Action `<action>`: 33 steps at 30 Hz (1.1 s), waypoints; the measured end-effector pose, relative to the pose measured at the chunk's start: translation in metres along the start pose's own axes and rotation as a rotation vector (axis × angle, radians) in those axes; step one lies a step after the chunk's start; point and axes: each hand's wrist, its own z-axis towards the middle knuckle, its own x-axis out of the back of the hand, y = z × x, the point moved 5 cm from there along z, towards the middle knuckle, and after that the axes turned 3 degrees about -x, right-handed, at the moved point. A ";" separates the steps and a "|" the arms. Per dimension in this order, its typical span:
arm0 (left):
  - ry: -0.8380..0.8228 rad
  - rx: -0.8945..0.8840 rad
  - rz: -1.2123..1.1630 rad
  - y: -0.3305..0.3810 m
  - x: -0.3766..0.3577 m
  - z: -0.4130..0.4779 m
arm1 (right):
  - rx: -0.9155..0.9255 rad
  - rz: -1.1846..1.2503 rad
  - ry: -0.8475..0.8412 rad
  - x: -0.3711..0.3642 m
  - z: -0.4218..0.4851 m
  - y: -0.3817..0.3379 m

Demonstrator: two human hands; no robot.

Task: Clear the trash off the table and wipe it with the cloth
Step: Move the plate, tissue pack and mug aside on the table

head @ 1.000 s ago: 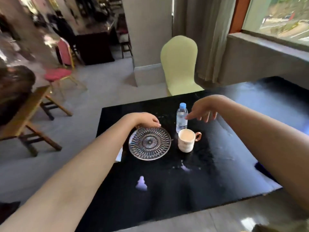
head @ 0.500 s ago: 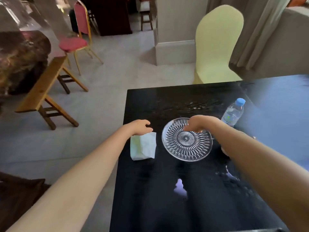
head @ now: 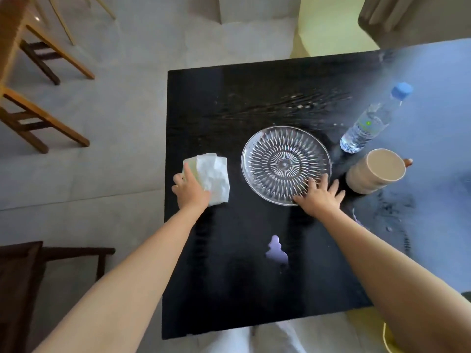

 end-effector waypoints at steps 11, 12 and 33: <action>-0.067 0.241 -0.271 0.000 -0.002 0.007 | -0.122 0.637 0.189 0.010 0.014 0.011; -0.066 0.248 -0.318 0.001 -0.001 0.005 | -0.174 0.700 0.156 0.010 0.016 0.014; -0.393 -0.282 -0.667 0.163 0.044 -0.053 | -0.080 1.500 0.206 0.078 -0.047 0.037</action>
